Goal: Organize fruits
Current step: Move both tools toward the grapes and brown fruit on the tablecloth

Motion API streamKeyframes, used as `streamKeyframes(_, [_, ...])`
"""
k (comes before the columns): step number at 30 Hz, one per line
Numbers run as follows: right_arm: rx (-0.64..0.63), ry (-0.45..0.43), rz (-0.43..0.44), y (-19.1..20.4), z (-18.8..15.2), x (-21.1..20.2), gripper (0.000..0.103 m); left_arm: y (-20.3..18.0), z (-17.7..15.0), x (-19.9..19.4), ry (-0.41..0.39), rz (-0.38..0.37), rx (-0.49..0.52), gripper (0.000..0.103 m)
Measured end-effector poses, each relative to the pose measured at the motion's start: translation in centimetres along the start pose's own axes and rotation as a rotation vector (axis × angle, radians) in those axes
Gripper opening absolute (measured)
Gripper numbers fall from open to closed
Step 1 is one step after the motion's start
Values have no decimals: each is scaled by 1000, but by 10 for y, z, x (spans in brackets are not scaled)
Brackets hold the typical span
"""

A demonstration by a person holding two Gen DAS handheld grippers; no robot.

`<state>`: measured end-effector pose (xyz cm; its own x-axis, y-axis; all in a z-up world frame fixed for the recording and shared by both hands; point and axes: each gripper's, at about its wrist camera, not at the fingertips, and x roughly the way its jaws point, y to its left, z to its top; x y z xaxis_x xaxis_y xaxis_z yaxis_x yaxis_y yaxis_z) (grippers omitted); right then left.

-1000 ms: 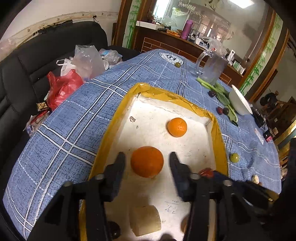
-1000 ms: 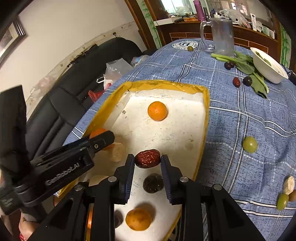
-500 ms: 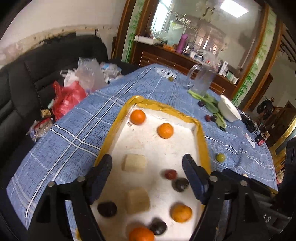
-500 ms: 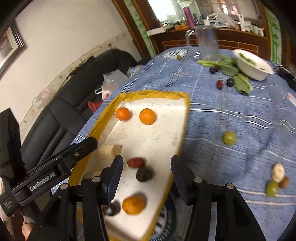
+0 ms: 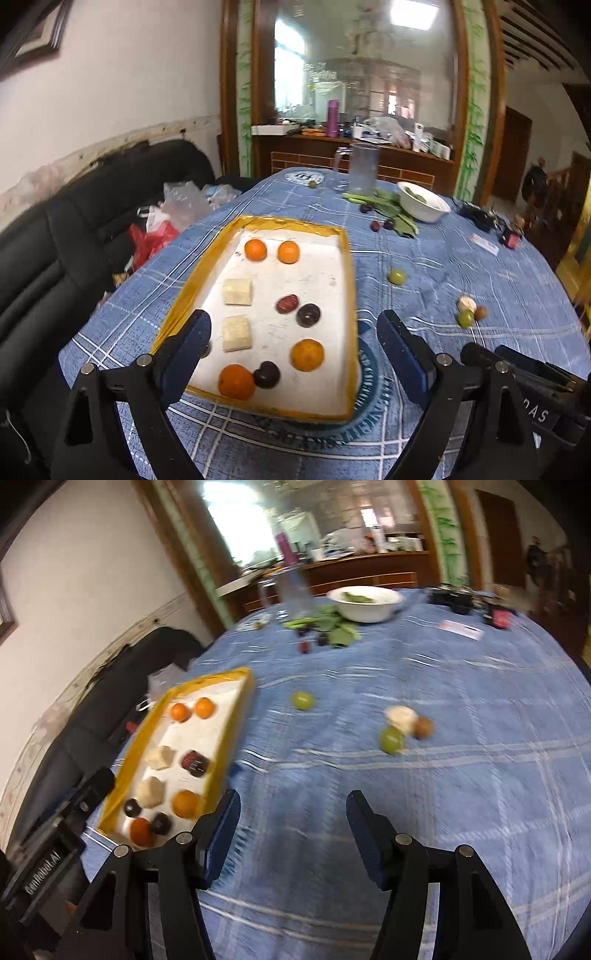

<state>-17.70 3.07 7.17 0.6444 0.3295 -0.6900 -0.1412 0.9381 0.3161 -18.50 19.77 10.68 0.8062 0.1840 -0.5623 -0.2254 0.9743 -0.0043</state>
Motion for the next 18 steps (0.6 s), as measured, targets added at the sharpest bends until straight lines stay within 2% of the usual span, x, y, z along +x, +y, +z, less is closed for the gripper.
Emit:
streamKeyframes(8, [41, -6, -43, -22, -11, -18, 64, -18, -8, -10, 55, -83, 16, 91])
streamKeyframes(18, [34, -8, -40, -22, -18, -21, 70, -21, -13, -9, 78, -83, 21, 91])
